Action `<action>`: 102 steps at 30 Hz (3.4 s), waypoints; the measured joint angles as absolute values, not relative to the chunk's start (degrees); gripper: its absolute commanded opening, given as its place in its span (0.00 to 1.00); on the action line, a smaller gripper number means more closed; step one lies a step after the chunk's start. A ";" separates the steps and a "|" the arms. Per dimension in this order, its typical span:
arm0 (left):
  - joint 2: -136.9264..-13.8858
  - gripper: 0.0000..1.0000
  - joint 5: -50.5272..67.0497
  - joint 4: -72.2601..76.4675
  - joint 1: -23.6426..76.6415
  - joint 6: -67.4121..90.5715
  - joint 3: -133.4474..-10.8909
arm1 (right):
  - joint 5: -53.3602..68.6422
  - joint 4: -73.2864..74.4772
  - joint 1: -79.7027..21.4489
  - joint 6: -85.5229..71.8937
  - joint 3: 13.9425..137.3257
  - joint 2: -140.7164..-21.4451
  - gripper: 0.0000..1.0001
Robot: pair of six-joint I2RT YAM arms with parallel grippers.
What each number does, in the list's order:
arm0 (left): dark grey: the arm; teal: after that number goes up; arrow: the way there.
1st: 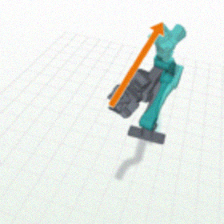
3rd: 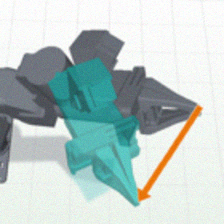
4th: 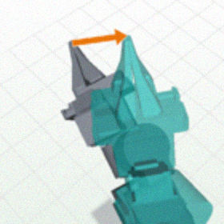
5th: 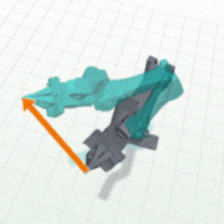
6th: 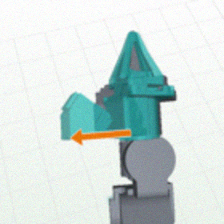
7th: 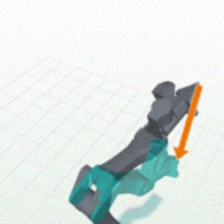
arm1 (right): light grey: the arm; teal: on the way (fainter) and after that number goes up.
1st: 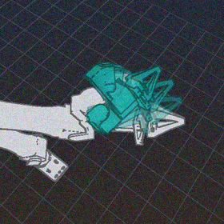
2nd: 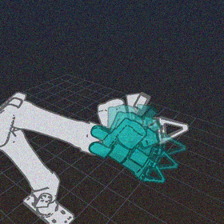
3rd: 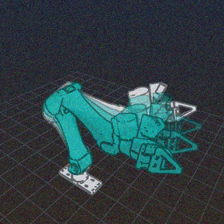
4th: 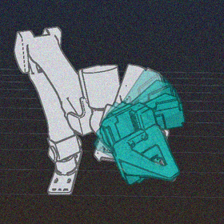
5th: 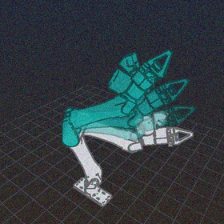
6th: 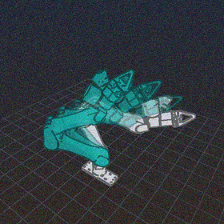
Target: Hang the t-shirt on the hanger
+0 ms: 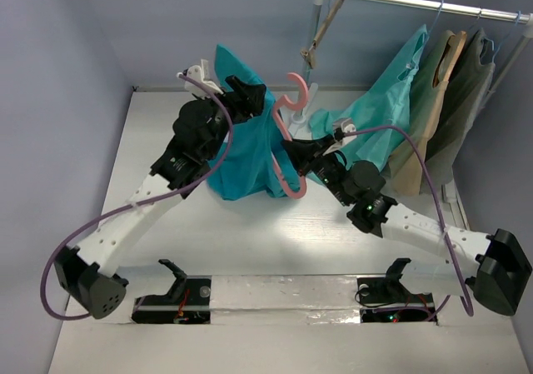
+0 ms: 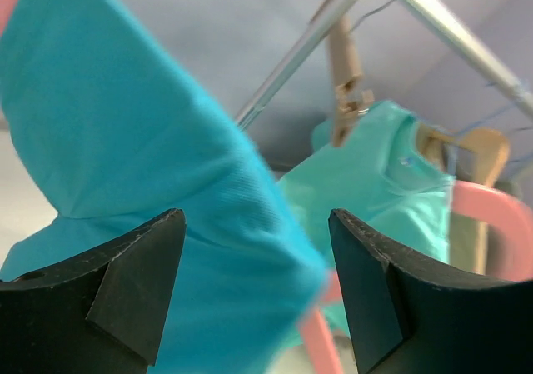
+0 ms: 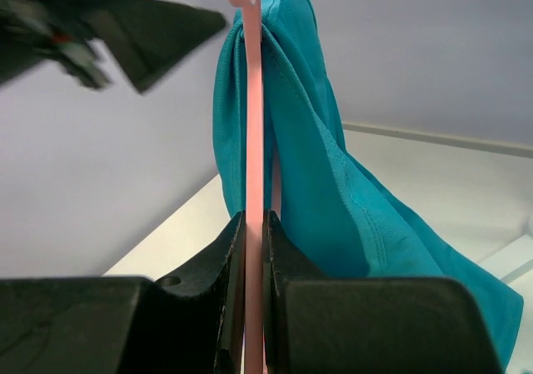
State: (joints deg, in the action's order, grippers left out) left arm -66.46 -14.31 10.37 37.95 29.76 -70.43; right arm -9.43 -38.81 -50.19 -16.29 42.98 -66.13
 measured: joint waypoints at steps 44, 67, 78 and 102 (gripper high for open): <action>-63.22 0.00 -11.05 31.20 36.64 43.83 -51.66 | -9.21 -34.22 -55.22 -12.34 44.64 -70.43 0.52; -54.70 0.00 -10.55 26.22 36.73 44.66 -52.53 | -6.85 -23.97 -51.44 -11.33 37.78 -68.20 0.56; -54.70 0.00 -10.72 25.89 36.73 44.91 -52.53 | -8.34 -21.93 -51.51 -12.36 37.67 -67.40 0.63; -56.23 0.00 -13.41 30.94 36.73 46.68 -52.21 | -16.71 -18.98 -57.65 -15.79 39.40 -74.56 0.00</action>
